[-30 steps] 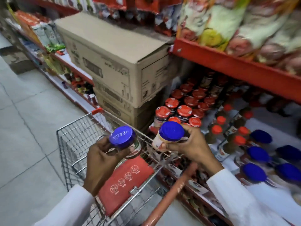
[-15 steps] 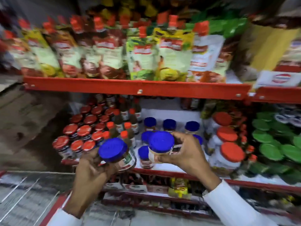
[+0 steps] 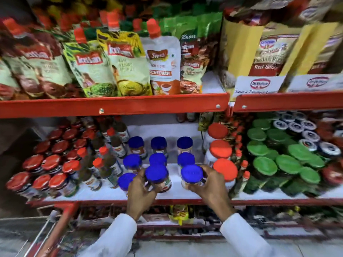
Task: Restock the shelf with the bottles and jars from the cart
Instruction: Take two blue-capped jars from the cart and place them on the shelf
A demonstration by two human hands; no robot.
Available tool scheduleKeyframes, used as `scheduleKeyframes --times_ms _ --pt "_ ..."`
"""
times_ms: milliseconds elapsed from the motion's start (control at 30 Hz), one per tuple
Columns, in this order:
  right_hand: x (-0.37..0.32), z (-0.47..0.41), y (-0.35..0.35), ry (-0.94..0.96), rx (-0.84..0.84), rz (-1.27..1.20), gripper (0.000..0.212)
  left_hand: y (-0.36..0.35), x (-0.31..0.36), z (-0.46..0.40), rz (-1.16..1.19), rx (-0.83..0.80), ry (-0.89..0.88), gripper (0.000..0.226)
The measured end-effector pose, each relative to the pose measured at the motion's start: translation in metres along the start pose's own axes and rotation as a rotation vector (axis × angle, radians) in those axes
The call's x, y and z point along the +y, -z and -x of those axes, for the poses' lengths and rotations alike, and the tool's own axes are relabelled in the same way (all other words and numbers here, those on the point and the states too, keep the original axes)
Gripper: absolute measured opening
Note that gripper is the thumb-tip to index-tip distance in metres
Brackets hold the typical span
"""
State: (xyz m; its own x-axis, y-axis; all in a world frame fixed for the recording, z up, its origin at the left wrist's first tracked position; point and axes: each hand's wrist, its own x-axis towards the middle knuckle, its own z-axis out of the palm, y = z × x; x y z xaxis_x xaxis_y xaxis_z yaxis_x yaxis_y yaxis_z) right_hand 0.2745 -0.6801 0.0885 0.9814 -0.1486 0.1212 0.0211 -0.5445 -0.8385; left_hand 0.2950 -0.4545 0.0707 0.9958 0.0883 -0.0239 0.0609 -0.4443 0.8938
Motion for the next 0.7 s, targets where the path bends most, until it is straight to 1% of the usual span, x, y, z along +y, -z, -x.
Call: scheduleKeyframes --times_ms 133,367,533,633,700 --pt "0.014 -0.008 -0.020 -0.029 -0.010 -0.014 0.047 -0.013 -0.007 -0.005 -0.037 0.024 0.054 0.057" --pt "0.015 -0.011 -0.040 -0.098 -0.048 0.006 0.046 -0.023 -0.042 -0.019 -0.061 0.029 0.147 0.049" --pt "0.009 -0.009 -0.044 -0.156 -0.049 -0.026 0.046 -0.025 -0.021 -0.010 -0.066 0.036 0.123 0.041" --pt "0.008 -0.008 -0.046 -0.171 -0.033 -0.011 0.046 -0.026 -0.016 -0.006 -0.063 0.021 0.112 0.042" --pt "0.007 -0.006 -0.047 -0.169 -0.009 -0.012 0.049 -0.024 -0.017 -0.004 -0.076 0.030 0.098 0.044"
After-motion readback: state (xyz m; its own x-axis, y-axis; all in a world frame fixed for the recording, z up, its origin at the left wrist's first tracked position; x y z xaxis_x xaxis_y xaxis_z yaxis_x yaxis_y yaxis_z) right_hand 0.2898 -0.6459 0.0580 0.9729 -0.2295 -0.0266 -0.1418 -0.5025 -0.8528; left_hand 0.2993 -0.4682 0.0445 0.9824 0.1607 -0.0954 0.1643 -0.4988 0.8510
